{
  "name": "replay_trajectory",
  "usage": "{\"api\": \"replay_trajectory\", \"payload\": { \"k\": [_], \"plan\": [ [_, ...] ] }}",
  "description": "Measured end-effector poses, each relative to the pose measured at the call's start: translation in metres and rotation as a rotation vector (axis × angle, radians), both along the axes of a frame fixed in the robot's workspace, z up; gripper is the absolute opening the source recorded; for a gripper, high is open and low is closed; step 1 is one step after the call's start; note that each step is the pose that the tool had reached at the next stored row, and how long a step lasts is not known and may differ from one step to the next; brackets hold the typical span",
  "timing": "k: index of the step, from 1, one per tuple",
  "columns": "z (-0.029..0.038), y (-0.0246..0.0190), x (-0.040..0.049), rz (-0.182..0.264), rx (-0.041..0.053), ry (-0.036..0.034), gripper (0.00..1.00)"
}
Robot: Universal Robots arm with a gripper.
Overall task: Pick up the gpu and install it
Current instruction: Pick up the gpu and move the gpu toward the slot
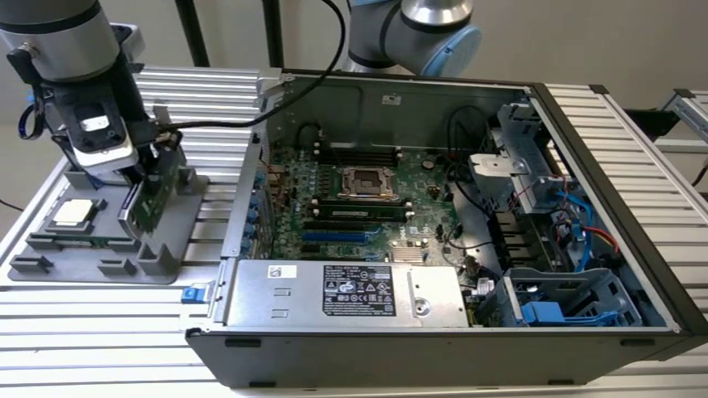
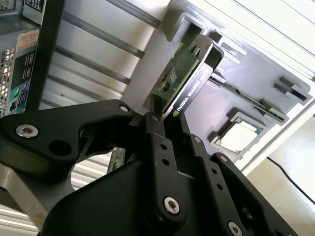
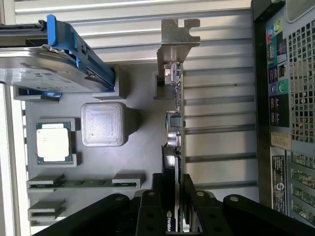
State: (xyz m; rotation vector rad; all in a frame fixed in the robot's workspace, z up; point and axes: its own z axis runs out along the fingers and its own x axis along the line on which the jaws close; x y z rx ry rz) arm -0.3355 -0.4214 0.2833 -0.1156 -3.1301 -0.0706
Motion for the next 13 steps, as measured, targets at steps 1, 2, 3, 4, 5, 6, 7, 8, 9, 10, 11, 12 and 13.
{"api": "replay_trajectory", "payload": {
  "k": [1,2,3,4,5,6,7,8,9,10,11,12,13],
  "plan": [
    [0.0013,0.0,0.0,0.001,-0.0001,0.0,0.0],
    [0.0022,0.0,0.0,0.002,-0.0001,0.0,0.0],
    [0.0032,0.0,0.0,0.003,-0.0001,0.0001,0.0],
    [0.004,0.0,0.0,0.003,0.0,0.0,0.0],
    [0.005,0.0,0.0,0.003,0.0,0.0,0.0],
    [0.0059,0.0,0.0,0.003,0.0,0.0,0.0],
    [0.0068,0.0,0.0,0.004,0.0,0.0,0.0],
    [0.0076,0.0,0.0,0.004,0.0,0.0,0.0],
    [0.0086,0.0,0.0,0.005,0.0,0.0,0.0],
    [0.0096,0.0,0.0,0.006,0.0,0.0,0.0],
    [0.0106,0.0,0.0,0.006,0.0,0.0,0.0],
    [0.0117,0.0,0.0001,0.006,0.0,0.0,0.0],
    [0.0128,0.0,0.0,0.007,0.0,0.0,0.0]
  ]
}}
